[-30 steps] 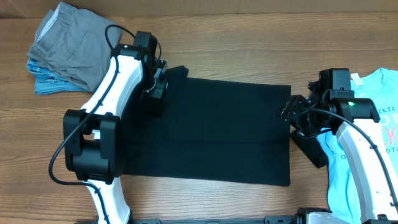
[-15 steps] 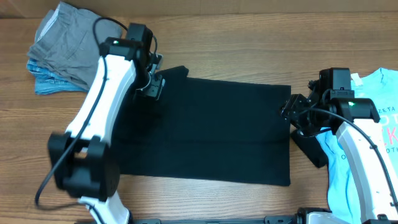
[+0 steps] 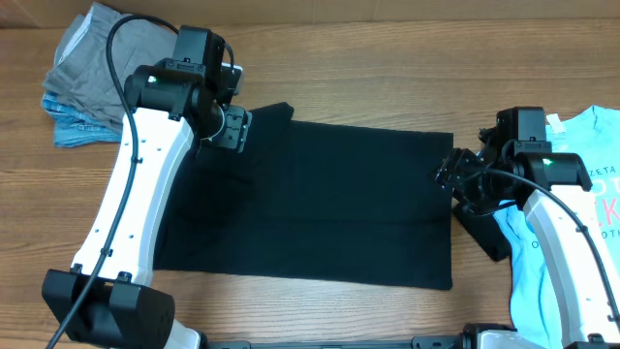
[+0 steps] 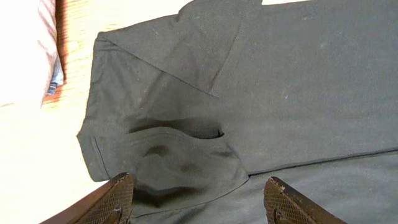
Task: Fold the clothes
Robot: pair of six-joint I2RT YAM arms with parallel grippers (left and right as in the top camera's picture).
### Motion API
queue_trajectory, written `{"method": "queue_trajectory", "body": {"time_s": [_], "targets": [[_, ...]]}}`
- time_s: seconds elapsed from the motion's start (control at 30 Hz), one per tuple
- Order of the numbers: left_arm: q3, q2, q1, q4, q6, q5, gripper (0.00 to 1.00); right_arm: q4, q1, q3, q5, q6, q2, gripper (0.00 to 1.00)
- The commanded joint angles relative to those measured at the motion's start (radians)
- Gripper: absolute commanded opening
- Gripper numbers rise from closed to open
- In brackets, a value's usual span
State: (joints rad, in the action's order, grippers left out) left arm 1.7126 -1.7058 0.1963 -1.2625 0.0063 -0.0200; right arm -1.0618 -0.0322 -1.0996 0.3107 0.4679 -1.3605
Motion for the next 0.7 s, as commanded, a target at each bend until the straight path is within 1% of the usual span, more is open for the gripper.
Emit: {"method": "queue_trajectory", "body": {"time_s": [0.0,0.07,0.2,0.37,0.43,0.67], "targets": [[0.013,-0.003,0.019,-0.027,-0.047,-0.003,0.68,0.002,-0.003,-0.024,0.009,-0.005,0.016,0.7],[0.013,0.0,0.034,-0.053,-0.047,-0.012,0.68,0.002,-0.003,-0.024,0.009,-0.005,0.016,0.7],[0.013,0.003,0.041,-0.094,-0.044,-0.014,0.72,0.01,-0.003,-0.024,0.017,-0.004,0.016,0.7],[0.013,0.008,0.041,-0.098,-0.042,-0.013,0.72,0.018,-0.003,-0.024,0.016,-0.008,0.016,0.7],[0.013,0.014,0.041,-0.095,-0.035,-0.014,0.72,0.018,-0.003,-0.024,0.016,-0.035,0.016,0.7],[0.013,0.033,0.041,-0.095,-0.036,-0.013,0.72,0.022,-0.003,-0.024,0.033,-0.055,0.016,0.71]]}}
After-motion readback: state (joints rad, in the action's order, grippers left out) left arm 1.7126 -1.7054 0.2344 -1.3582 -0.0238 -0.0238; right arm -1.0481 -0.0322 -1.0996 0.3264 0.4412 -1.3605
